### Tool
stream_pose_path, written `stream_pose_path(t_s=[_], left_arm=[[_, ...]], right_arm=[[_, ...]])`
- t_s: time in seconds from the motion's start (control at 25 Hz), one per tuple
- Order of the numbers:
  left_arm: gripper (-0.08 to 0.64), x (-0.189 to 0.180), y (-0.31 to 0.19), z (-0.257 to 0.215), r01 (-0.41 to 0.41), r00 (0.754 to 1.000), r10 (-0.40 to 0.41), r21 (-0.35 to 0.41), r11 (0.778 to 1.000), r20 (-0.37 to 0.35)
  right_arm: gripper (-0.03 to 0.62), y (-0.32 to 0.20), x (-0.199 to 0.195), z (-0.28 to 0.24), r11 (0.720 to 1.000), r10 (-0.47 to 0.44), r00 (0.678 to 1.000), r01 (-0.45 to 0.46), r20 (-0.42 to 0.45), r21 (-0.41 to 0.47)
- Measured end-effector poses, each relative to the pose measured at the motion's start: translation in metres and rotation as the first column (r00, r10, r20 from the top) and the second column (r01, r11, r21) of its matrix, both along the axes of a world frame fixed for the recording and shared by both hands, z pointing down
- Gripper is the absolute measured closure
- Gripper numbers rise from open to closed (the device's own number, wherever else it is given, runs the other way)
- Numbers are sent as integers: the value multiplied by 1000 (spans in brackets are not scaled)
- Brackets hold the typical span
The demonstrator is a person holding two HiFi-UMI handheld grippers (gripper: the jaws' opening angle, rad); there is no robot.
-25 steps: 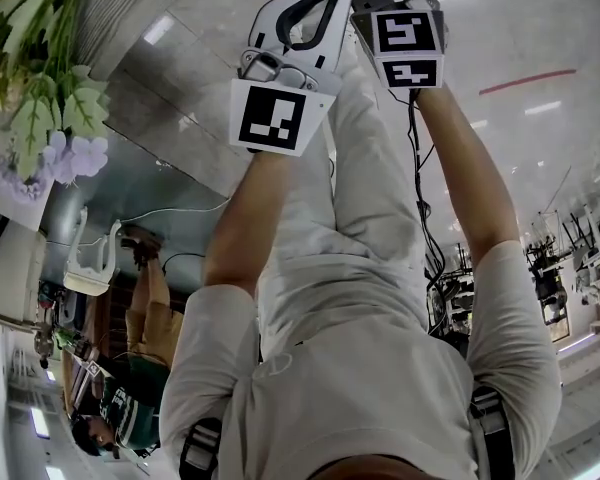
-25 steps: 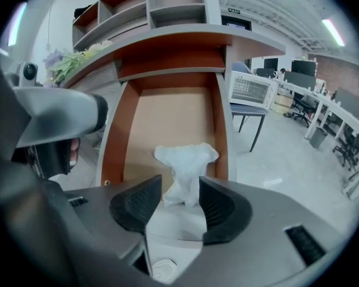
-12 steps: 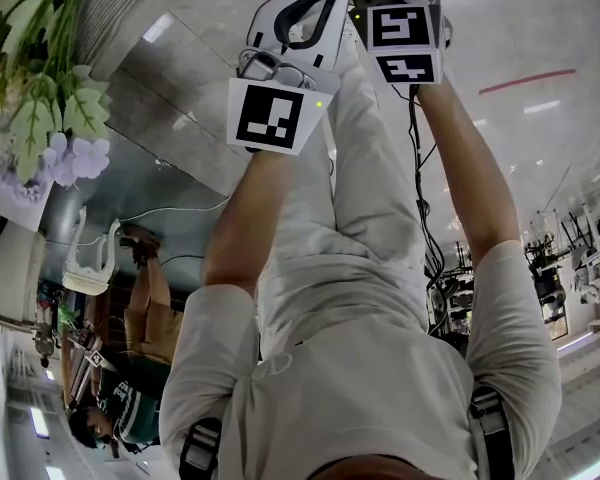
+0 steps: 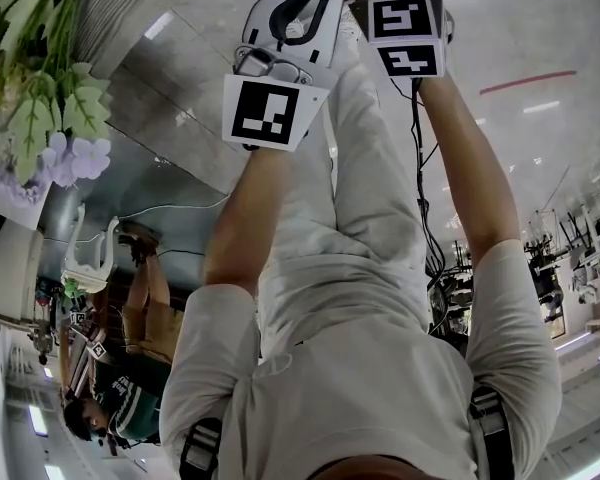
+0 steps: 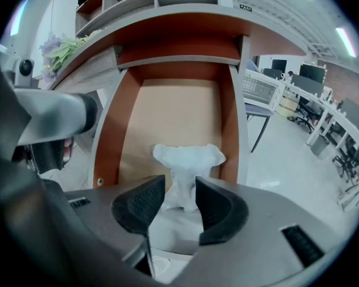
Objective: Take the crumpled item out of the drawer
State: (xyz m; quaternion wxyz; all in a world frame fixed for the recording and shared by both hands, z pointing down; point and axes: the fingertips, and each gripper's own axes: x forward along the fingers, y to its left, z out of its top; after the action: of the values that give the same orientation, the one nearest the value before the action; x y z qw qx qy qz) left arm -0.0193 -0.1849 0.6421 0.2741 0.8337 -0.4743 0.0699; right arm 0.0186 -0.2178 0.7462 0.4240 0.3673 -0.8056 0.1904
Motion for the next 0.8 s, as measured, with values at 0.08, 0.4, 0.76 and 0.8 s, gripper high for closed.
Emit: stream_pose_path(t_s=[0.08,0.4,0.76,0.8], left_arm=[[560,-3,1,2,5,1000,-5,-4,1000,-1],[560,-3,0,0,2,1000,-2,2,1000,-7],[560,-12,1,3,17,1000,-17,-15,1000,-16],[560,-12,1,4,17,1000,-17,-16,1000,-13]], right_arm=[[432,0,0,1,1000,1,1000,-1,-8,5],[499,-4,6,-1,1000,19,999,-18,-30,25],[532,-2,2,-1,999,41,999,-41,-14,24],[534,-2,1,-2,999,41,999,-40,-11,27]])
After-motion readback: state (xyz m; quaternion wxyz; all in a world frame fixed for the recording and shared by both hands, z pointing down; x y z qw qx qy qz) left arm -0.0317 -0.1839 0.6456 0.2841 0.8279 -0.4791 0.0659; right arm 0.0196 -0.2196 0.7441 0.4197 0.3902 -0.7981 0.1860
